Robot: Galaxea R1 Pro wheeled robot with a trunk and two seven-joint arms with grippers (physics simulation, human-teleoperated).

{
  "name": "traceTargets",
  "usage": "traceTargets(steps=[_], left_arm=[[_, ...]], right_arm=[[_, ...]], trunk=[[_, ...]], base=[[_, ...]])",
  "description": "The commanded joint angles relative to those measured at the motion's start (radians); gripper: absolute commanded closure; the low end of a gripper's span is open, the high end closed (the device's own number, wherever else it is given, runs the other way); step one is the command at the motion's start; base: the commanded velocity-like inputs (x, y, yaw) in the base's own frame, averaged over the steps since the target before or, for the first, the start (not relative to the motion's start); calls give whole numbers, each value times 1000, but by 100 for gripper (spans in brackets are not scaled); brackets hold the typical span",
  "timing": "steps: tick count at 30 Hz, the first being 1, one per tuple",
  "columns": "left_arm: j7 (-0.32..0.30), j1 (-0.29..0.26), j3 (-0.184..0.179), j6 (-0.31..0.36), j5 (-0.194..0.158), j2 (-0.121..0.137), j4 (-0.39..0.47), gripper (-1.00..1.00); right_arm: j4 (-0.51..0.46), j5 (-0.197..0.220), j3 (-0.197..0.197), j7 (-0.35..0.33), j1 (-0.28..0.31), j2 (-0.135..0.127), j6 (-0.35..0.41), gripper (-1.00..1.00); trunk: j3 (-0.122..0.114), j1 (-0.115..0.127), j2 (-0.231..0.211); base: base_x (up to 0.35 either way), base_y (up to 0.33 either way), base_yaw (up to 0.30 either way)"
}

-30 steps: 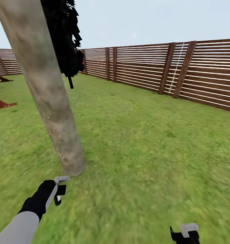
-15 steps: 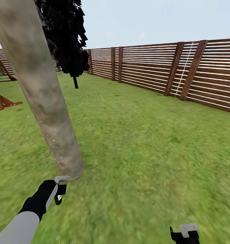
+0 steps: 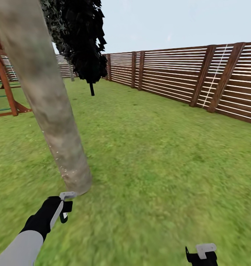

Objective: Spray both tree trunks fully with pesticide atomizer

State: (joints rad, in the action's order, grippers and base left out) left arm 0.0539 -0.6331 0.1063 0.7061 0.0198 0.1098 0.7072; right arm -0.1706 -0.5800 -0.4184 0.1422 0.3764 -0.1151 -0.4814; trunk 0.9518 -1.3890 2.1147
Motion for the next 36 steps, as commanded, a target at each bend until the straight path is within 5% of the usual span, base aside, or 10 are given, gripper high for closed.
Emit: traceTargets(steps=[1, 16, 25, 36], left_arm=[[7, 0, 1, 6, 5, -1, 2, 100], [7, 0, 3, 6, 2, 1, 6, 100], [6, 0, 40, -19, 0, -1, 7, 100], [6, 0, 39, -36, 0, -2, -3, 100]], right_arm=[[2, -11, -5, 5, 1, 0, -3, -100], [2, -11, -5, 5, 1, 0, -3, -100], [2, -11, -5, 5, 1, 0, -3, -100], [2, -11, -5, 5, 1, 0, -3, -100]], trunk=[[1, 0, 0], [1, 0, 0], [1, 0, 0], [1, 0, 0]], base=[[157, -241, 1], [35, -270, 130], [161, -254, 264], [123, -250, 14]])
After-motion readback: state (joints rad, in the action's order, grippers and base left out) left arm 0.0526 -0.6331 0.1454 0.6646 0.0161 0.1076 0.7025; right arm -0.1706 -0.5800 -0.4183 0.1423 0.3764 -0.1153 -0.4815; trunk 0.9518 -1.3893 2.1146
